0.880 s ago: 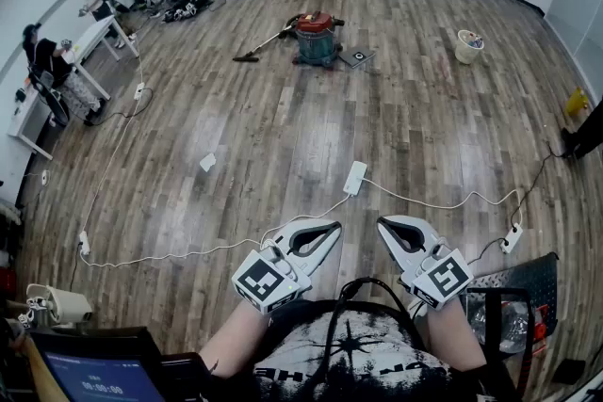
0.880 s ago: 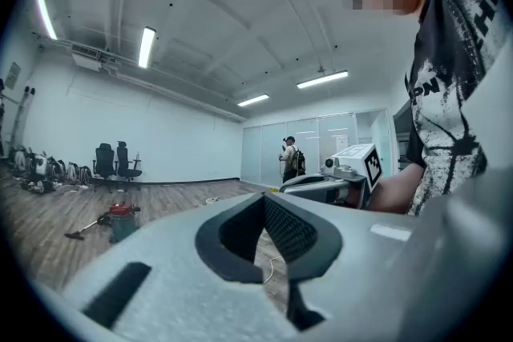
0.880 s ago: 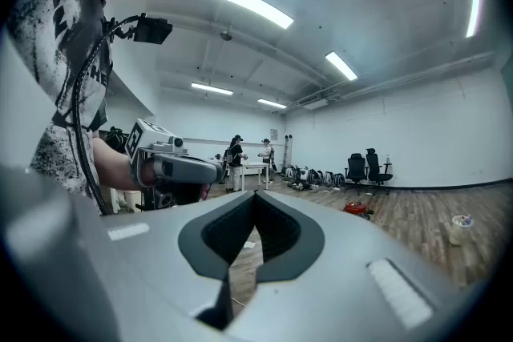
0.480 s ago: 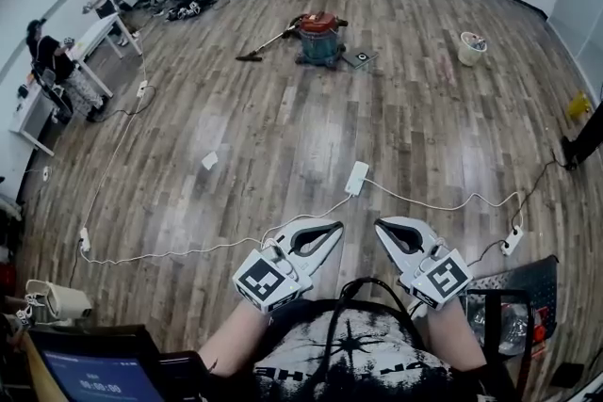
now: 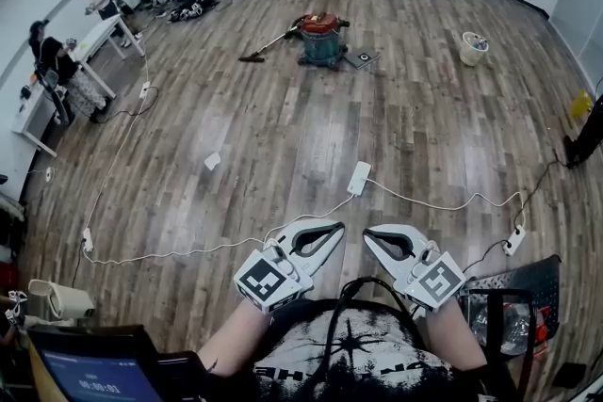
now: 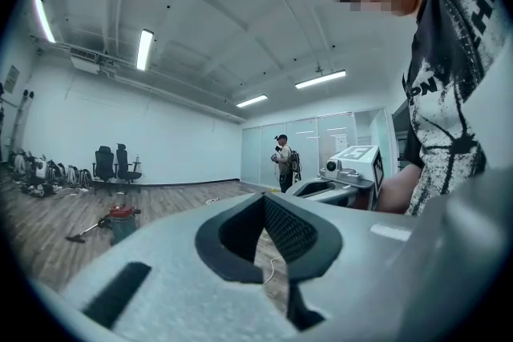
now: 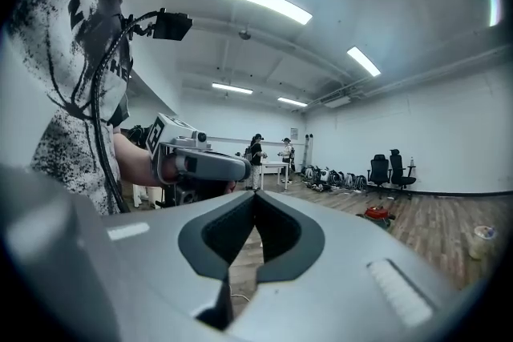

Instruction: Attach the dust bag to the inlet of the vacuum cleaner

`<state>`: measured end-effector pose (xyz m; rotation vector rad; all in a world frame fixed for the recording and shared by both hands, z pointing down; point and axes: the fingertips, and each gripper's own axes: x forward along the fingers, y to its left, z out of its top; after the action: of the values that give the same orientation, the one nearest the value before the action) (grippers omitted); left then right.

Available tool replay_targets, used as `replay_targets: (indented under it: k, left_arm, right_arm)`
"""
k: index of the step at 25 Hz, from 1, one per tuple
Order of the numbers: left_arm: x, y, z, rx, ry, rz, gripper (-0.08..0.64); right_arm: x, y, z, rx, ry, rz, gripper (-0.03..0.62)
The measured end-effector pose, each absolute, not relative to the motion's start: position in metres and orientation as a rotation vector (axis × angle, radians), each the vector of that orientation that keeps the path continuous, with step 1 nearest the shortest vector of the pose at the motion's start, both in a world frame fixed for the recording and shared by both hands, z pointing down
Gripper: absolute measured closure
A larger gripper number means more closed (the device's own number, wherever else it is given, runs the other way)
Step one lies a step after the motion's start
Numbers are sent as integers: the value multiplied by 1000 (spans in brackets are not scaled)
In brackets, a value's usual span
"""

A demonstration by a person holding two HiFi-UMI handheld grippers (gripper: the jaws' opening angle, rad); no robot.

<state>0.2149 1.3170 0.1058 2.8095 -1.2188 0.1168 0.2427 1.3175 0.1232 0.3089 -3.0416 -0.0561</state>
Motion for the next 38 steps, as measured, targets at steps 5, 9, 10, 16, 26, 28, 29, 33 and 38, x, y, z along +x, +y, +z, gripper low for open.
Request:
replay_targets:
  k: [5,9,10,16,26,28,29,33,38]
  left_arm:
    - [211,1319,106,2818,-1225,111,560]
    - [217,1319,106,2815,-1227,132,560]
    - [219,1320,106,2814,-1226,136,560]
    - [231,1318,107,2835,-1216,134,560]
    - [219,1310,132,2754,-1205,150,560]
    - [219,1308,138,2735,-1193,154,560]
    - [216,1304,140,2728,-1188,156,560]
    - [201,1268,146,2739,-1153,144,560]
    - [183,1209,138,2797,-1079,131,560]
  right_arm:
    - [240,1317,122,324,-3053,-85,588]
    - [250,1311,125,382,-2999,-50,588]
    - [252,1311,123,381,-3011,-66,588]
    - [263,1313,125,364,-3042,-145,588]
    - [271,1296,147,448,-2974,-66,588]
    - [276,1291,155,480,-2932,-2,588]
    - [275,1287,159,483,-2933,10,588]
    - [253,1258,157,473,-2966,-79,588]
    - [224,1209,157,493,-2915,-94,588]
